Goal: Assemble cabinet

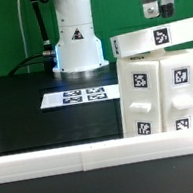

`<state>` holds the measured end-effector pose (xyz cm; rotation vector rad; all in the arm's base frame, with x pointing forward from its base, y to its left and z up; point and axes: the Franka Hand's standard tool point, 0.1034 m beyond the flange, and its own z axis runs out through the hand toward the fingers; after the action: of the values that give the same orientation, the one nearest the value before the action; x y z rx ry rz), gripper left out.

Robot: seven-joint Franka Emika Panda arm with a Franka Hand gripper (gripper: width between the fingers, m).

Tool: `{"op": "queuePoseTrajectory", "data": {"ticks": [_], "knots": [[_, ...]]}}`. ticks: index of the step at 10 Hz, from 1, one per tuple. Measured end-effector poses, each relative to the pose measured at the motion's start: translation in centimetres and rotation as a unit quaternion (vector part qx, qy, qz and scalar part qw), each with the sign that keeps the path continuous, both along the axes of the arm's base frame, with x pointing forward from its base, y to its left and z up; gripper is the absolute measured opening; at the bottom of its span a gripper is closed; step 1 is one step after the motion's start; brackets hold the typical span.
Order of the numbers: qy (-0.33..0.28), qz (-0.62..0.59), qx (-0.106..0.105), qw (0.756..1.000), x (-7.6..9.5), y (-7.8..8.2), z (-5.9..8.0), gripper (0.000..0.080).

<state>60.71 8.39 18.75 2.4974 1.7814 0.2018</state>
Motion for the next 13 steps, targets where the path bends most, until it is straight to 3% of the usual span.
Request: {"op": "queuePoseTrajectory", "data": {"ticks": [2,5,8,10,12,13], "knots": [[0.001,0.073,-0.020,0.997,-0.2,-0.2,-0.1,0.0798],[0.004,0.145,-0.031,0.989,-0.9,-0.4,-1.3,0.0798],[0.008,0.133,-0.030,0.991,-1.0,-0.4,-2.6,0.0798],[0.009,0.126,-0.029,0.992,-1.0,-0.4,-2.7,0.0798],[0.010,0.120,-0.029,0.992,-1.0,-0.5,-2.8,0.0558],[0.010,0.117,-0.028,0.993,-1.0,-0.5,-2.8,0.0558]]}}
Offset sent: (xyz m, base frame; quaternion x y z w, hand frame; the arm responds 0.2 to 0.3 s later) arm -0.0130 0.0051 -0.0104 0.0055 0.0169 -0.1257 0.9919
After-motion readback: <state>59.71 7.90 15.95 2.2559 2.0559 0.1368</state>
